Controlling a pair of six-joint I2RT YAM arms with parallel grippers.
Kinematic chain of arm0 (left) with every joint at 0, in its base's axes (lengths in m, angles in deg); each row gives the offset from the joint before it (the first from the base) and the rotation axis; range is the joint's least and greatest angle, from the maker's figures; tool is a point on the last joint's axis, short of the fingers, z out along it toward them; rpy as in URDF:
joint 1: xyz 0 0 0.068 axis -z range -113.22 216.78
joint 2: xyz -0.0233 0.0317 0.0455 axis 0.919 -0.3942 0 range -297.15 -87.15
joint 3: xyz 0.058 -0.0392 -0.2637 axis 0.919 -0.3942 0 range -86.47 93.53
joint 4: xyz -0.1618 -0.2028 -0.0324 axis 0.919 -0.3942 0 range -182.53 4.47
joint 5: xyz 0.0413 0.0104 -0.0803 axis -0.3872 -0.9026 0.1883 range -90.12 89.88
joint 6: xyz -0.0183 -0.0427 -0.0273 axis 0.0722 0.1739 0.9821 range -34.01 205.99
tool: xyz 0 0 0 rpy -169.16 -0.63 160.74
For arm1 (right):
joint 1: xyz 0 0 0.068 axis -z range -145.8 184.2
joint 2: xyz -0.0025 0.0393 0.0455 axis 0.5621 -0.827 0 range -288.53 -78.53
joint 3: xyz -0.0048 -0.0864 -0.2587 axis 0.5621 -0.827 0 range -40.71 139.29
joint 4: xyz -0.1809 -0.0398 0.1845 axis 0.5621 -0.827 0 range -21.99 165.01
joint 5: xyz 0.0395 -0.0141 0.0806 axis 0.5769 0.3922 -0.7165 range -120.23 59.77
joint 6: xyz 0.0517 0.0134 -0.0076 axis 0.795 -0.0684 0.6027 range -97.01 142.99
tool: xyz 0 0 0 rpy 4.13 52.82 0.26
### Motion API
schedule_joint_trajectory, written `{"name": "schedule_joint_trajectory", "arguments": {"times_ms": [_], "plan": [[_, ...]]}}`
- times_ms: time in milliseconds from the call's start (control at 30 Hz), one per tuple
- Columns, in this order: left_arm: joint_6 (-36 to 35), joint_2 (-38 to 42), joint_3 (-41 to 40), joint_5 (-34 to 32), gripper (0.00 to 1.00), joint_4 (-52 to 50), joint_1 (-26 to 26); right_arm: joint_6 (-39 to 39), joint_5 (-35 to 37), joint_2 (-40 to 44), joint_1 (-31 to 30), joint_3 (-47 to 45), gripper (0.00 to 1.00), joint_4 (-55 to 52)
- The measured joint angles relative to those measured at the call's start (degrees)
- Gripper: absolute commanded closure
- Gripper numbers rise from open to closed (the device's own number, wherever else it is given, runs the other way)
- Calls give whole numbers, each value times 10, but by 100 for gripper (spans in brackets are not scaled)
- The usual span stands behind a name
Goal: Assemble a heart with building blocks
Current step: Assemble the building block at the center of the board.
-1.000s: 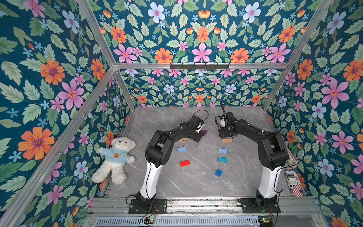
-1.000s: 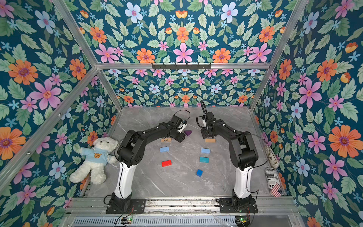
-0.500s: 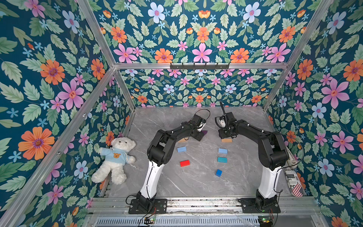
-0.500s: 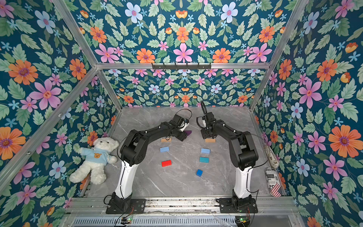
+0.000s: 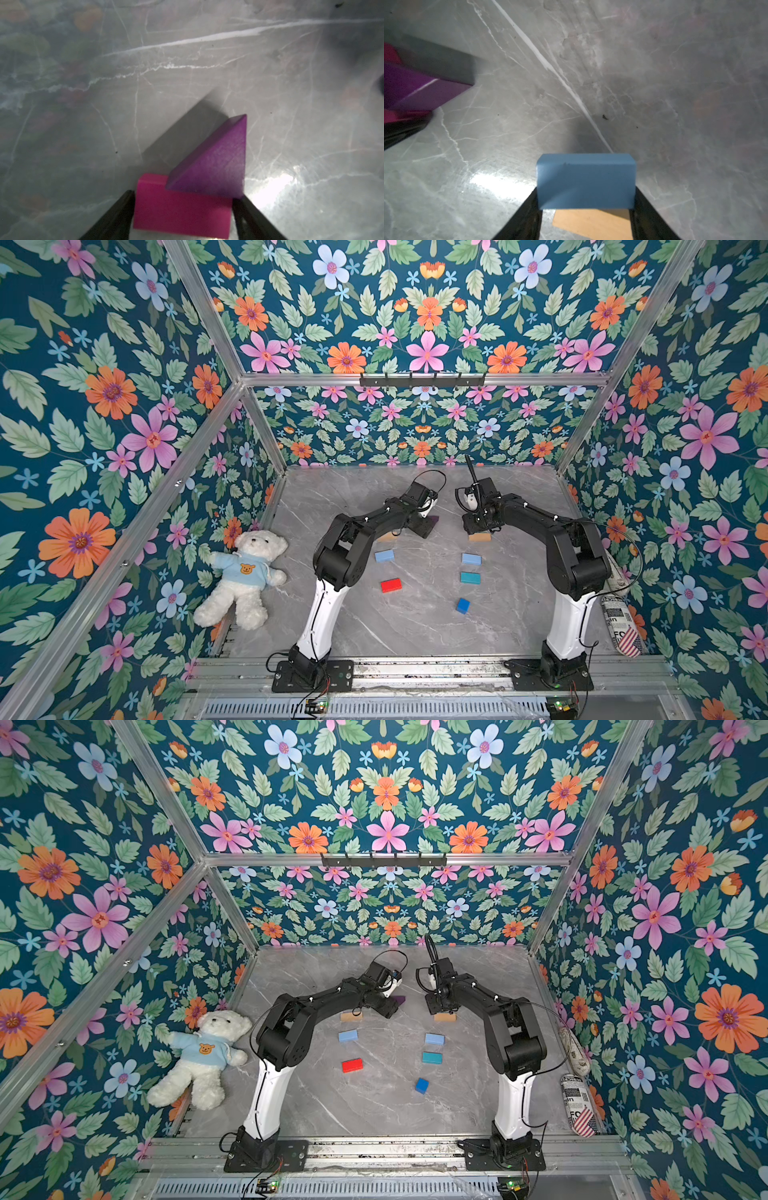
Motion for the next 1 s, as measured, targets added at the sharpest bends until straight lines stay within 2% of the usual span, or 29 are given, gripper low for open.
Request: {"name": "schedule_joint_trajectory", "arguments": {"times_ms": [300,500,767,1000], "plan": [[-3,28,-20,-12,0,-18,1,-1,0,6,0,-13,57,6],[-3,104,-27,-1,0,-26,-5,-20,-23,6,-6,4,56,3],[3,161,-104,13,0,-25,-38,-52,-61,-58,-51,80,56,-31],[10,189,-150,17,0,-19,-45,-74,-72,-86,-56,105,57,-59]]}}
